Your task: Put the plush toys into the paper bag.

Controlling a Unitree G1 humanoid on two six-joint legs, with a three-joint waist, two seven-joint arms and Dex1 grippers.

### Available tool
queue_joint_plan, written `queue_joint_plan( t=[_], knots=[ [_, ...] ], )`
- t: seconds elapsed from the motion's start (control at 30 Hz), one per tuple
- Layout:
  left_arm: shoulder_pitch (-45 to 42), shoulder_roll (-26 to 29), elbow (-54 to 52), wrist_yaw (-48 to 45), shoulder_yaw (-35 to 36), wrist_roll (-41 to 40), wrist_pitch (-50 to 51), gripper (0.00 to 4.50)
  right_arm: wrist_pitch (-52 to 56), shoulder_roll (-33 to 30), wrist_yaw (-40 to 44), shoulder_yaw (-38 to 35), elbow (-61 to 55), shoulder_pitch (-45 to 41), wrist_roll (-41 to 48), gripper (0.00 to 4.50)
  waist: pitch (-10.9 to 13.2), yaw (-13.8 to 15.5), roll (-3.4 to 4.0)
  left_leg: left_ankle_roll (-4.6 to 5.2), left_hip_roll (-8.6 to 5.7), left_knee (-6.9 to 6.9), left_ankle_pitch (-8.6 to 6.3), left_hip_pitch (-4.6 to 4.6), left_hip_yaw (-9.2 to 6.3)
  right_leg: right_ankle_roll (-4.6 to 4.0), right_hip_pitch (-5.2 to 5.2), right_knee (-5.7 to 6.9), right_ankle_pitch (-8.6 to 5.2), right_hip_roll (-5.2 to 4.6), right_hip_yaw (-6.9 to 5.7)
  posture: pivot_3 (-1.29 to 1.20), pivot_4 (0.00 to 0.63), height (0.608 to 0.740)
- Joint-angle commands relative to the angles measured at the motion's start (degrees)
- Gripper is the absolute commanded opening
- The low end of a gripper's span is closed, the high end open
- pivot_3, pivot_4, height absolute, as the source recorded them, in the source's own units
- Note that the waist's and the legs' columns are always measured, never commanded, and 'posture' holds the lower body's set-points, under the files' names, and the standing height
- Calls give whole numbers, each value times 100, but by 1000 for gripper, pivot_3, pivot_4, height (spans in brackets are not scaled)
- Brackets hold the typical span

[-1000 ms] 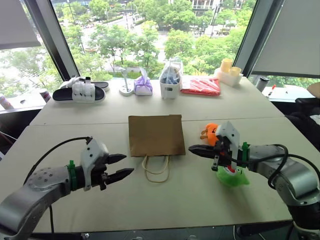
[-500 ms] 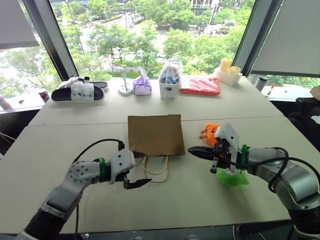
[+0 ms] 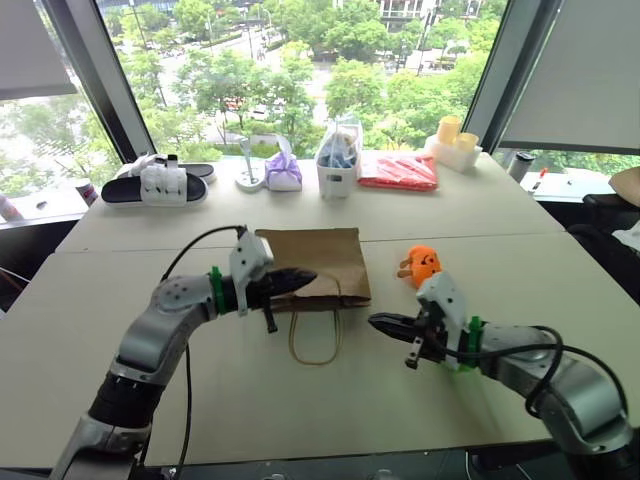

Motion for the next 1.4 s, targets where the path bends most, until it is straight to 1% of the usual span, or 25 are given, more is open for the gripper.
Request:
queue_joint_plan(
  t=[0.03, 0.1, 0.2, 0.27, 0.33, 0.47, 0.6, 0.63, 0.73, 0.83, 0.93, 1.0, 1.1, 1.2, 1.33, 1.4],
  knots=[
    [-77, -9, -287, 160, 292, -475, 547, 26, -237, 432, -417, 332, 251, -278, -407, 0, 0, -39, 0, 0, 0, 0, 0, 0, -1, 0, -2, 1, 0, 0, 2, 0, 150, 740],
    [-86, -34, -369, 241, 346, -612, 737, 26, -481, 926, -745, 649, 728, -493, -763, 0, 0, -65, -1, -3, 0, 0, 2, 4, -1, 0, -4, 5, 0, 1, 4, 0, 150, 740],
    [-58, -48, -493, 316, 412, -804, 980, 26, -832, 1404, -1061, 941, 1354, -744, -1285, 0, 0, -44, 0, -13, 0, -1, 7, 6, 0, -2, -13, 26, 0, 2, 8, 0, 150, 740],
    [-35, -60, -608, 382, 430, -922, 1127, 26, -1141, 1849, -1376, 1095, 2047, -991, -1606, 0, 0, -28, -1, -16, -1, -1, 9, 6, 0, -2, -13, 30, -1, 3, 6, 0, 150, 740],
    [-91, -198, -658, 639, 567, -1114, 1302, 26, -1461, 2236, -1563, 1284, 2743, -1189, -1913, 0, 0, -41, -1, -23, -2, 0, 13, 6, -1, -3, -13, 30, 0, 3, 8, 0, 150, 740],
    [-469, -496, -588, 1229, 965, -1558, 1635, 26, -2019, 2600, -1896, 1422, 3607, -1339, -2451, 0, 0, -33, -1, -57, -3, -2, 33, 6, 0, -4, -14, 34, 0, 4, 7, 0, 150, 740],
    [-766, -611, -505, 1590, 1232, -1861, 1852, 26, -2228, 2765, -1935, 1405, 3885, -1345, -2640, 0, -2, -54, -2, -59, -3, -2, 34, 9, -2, -4, -14, 37, 0, 5, 7, 0, 150, 740],
    [-859, -600, -468, 1642, 1292, -1897, 1871, 26, -2233, 2789, -1925, 1386, 3884, -1327, -2648, 0, -2, -60, -2, -60, -3, -3, 34, 11, -2, -4, -13, 38, 0, 6, 8, 0, 150, 740],
    [-1732, -514, 144, 1968, 1710, -1956, 1737, 26, -2214, 2752, -1830, 1320, 3854, -1261, -2670, 0, -2, -49, -4, -63, -4, -2, 36, 10, -1, -4, -13, 39, 0, 10, 6, 0, 150, 740],
    [-2426, -360, 748, 2058, 1964, -1914, 1599, 26, -2227, 2707, -1758, 1277, 3852, -1217, -2706, 0, -2, -57, -4, -63, -5, -2, 36, 12, 0, -5, -12, 40, 1, 10, 6, 0, 150, 740],
    [-2765, -312, 1086, 2070, 2124, -1969, 1592, 26, -2185, 2691, -1714, 1239, 3806, -1163, -2721, 0, -3, -72, -2, -64, -5, -7, 36, 17, 1, -4, -12, 40, 1, 10, 6, 0, 150, 740],
    [-2599, -333, 1052, 1998, 2078, -2005, 1672, 26, -2141, 2699, -1721, 1201, 3744, -1126, -2713, 0, -3, -77, -1, -64, -5, -8, 37, 17, 0, -4, -12, 40, 1, 10, 6, 0, 150, 740],
    [-2024, -379, 581, 1806, 1795, -1984, 1772, 26, -2044, 2693, -1704, 1129, 3514, -1085, -2676, 0, -4, -86, -1, -65, -4, -10, 37, 18, 0, -4, -14, 44, 1, 10, 7, 0, 150, 740],
    [-1423, -511, 104, 1827, 1580, -1945, 1789, 26, -1747, 2590, -1555, 965, 2891, -1021, -2510, 0, -3, -58, -2, -65, -2, -8, 37, 17, -3, -5, -14, 43, 1, 9, 10, 0, 150, 740],
    [-843, -614, -333, 1857, 1347, -1894, 1760, 26, -948, 2266, -1271, 613, 1564, -884, -2133, 0, -2, -41, -3, -64, -4, -3, 37, 5, -3, -5, -18, 39, 1, 8, 10, 0, 150, 740],
    [-653, -620, -425, 1807, 1264, -1828, 1683, 0, -451, 1992, -1133, 377, 831, -807, -1904, 534, -3, -35, -1, -63, -4, -3, 36, 5, -2, -5, -19, 39, 1, 8, 10, 0, 150, 740]
  ],
)
